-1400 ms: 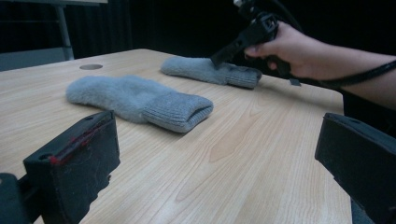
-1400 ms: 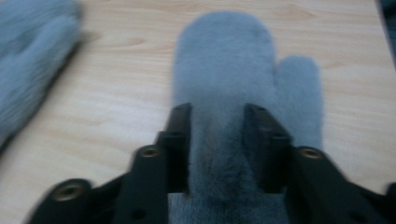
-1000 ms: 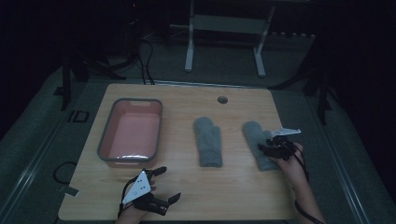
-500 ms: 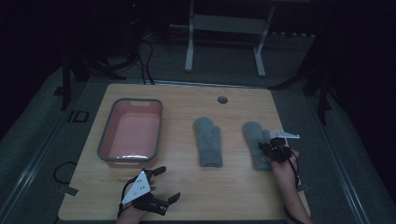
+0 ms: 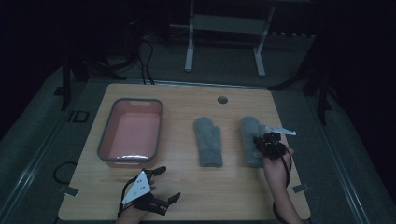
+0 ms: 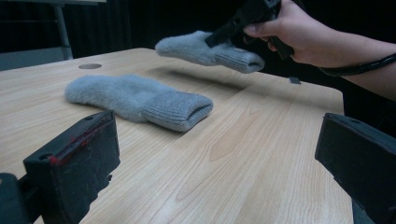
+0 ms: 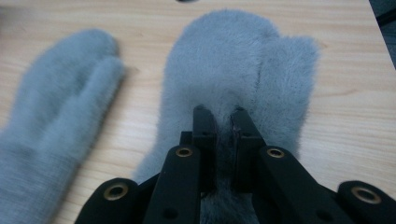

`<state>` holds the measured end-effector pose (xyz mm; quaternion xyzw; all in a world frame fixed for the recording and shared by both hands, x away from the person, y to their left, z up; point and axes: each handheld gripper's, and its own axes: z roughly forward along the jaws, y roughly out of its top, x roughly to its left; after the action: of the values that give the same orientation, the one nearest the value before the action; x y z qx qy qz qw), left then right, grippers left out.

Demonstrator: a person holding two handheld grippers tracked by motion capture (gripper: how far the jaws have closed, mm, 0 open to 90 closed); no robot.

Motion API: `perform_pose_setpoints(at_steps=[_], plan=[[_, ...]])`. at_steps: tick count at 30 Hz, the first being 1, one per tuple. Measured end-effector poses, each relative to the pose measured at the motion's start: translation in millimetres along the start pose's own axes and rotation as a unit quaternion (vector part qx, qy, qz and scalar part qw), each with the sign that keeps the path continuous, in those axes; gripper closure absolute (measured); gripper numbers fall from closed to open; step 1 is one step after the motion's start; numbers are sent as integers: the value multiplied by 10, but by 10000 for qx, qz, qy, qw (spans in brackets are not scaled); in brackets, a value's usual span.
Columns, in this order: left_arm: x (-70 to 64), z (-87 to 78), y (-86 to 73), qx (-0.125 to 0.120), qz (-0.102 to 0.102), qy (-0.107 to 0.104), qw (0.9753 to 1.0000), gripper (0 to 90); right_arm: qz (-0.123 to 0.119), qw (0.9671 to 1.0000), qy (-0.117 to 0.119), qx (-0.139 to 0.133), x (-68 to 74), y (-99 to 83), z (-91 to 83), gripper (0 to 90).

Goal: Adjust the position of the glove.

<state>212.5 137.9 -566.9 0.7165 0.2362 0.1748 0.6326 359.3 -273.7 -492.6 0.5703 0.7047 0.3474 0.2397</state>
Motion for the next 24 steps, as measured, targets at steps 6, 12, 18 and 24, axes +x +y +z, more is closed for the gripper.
perform_pose_setpoints(at_steps=[6,12,18,24], plan=[[-2,-2,2,-3,-8,6,10000,2,-10,9999,62,-127,238,111,-55,836],[-29,0,12,13,55,-2,10000,2,-2,9994,273,-227,507,218,-66,836],[-25,-3,18,-5,10,-8,10000,2,84,9981,513,-327,783,319,-70,837],[-44,-11,27,12,78,12,10000,2,17,9964,822,-215,1081,311,27,836]])
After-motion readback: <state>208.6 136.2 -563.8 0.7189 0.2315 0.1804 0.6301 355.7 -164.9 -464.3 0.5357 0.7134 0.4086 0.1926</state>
